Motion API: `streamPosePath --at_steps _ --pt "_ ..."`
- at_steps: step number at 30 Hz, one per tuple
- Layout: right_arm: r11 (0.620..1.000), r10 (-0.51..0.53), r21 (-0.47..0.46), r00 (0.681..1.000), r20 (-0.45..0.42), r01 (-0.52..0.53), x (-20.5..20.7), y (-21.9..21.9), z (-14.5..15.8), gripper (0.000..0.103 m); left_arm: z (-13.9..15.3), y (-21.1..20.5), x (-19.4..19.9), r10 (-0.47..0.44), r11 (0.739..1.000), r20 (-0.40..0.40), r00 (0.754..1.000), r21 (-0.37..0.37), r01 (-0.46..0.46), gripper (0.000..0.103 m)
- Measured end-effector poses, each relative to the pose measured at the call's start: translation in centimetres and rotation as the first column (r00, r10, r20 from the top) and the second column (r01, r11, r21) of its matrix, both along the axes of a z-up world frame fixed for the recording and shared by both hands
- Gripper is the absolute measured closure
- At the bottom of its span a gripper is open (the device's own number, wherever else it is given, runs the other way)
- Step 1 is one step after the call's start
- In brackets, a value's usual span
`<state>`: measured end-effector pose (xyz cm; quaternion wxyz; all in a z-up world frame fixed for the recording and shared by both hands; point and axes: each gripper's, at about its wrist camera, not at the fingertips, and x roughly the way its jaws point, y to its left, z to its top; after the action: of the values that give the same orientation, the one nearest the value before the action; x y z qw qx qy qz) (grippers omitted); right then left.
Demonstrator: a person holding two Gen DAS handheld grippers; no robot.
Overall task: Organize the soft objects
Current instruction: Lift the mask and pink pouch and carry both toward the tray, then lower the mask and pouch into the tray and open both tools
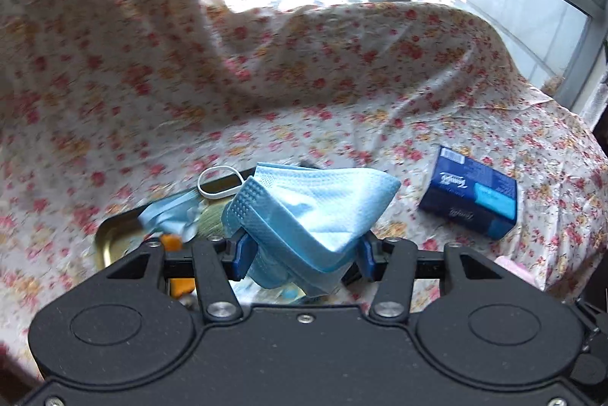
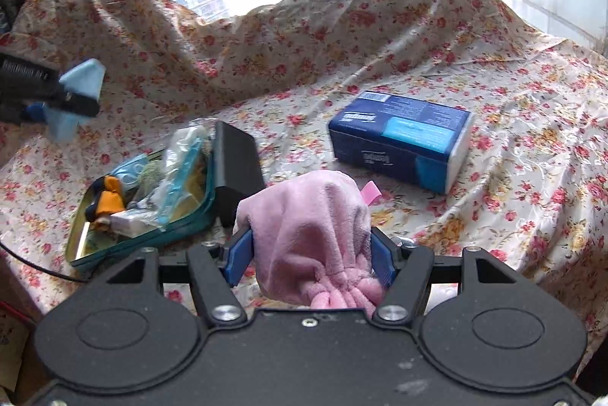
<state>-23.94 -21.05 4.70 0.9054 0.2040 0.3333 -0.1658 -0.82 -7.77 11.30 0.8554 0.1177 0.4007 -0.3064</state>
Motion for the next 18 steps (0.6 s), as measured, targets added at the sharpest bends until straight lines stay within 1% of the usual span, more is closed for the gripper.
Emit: streamPosePath --at_steps 4,7,11,15,18 --pt "0.999 0.047 -0.006 0.999 0.011 -0.047 0.6 1.4 0.7 0.04 -0.5 3.6 0.2 0.086 0.996 -0.009 0.996 0.014 -0.086 0.052" --pt "0.996 0.092 -0.018 0.996 0.016 -0.091 1.6 2.5 1.3 0.04 -1.2 6.2 1.0 0.161 0.987 -0.01 0.987 0.029 -0.161 0.052" --pt "0.988 0.157 -0.008 0.987 0.026 -0.157 3.4 4.0 2.1 0.04 -2.3 9.6 2.4 0.265 0.963 -0.012 0.964 0.046 -0.264 0.052" --pt "0.974 0.227 0.015 0.973 0.03 -0.228 5.6 5.3 2.6 0.04 -3.8 12.0 4.3 0.341 0.939 -0.029 0.94 0.067 -0.338 0.052" --pt "0.963 0.267 0.029 0.963 0.03 -0.268 7.4 6.2 3.0 0.04 -5.2 13.2 5.4 0.385 0.918 -0.01 0.923 0.103 -0.382 0.052"
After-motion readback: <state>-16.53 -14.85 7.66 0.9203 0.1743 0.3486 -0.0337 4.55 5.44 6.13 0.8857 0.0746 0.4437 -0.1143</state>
